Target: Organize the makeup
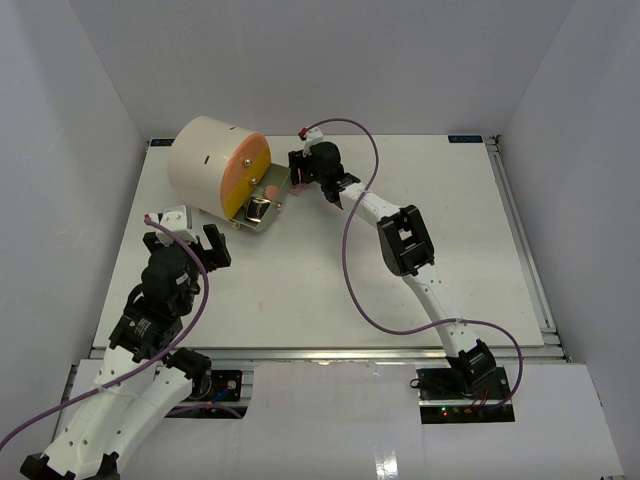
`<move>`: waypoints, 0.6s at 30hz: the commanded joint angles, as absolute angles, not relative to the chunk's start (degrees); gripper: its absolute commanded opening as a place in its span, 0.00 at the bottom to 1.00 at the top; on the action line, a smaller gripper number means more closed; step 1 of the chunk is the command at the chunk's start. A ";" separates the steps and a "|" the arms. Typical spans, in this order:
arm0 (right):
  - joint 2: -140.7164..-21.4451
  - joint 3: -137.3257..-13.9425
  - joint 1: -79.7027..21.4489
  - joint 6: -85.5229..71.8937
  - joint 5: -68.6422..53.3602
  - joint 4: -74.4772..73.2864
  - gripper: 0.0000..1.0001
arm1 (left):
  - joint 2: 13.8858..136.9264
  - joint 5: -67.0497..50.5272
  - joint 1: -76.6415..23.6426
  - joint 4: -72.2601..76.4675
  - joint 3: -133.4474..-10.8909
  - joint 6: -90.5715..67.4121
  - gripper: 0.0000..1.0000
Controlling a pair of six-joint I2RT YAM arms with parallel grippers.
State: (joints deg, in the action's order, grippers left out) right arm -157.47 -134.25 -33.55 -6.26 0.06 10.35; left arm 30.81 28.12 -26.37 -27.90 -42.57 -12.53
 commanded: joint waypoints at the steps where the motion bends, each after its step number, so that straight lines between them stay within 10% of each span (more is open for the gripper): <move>1: -157.94 -137.23 -33.54 -6.18 1.29 12.98 0.68 | 30.87 29.00 -26.19 -27.72 -43.36 -12.57 0.98; 18: -155.71 -135.27 -33.24 -5.39 -1.42 6.85 0.67 | 28.53 29.08 -26.19 -28.45 -43.74 -12.73 0.98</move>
State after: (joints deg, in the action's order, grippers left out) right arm -157.80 -134.50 -33.45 -5.84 -1.03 6.98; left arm 29.60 28.36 -26.37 -28.13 -42.59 -12.53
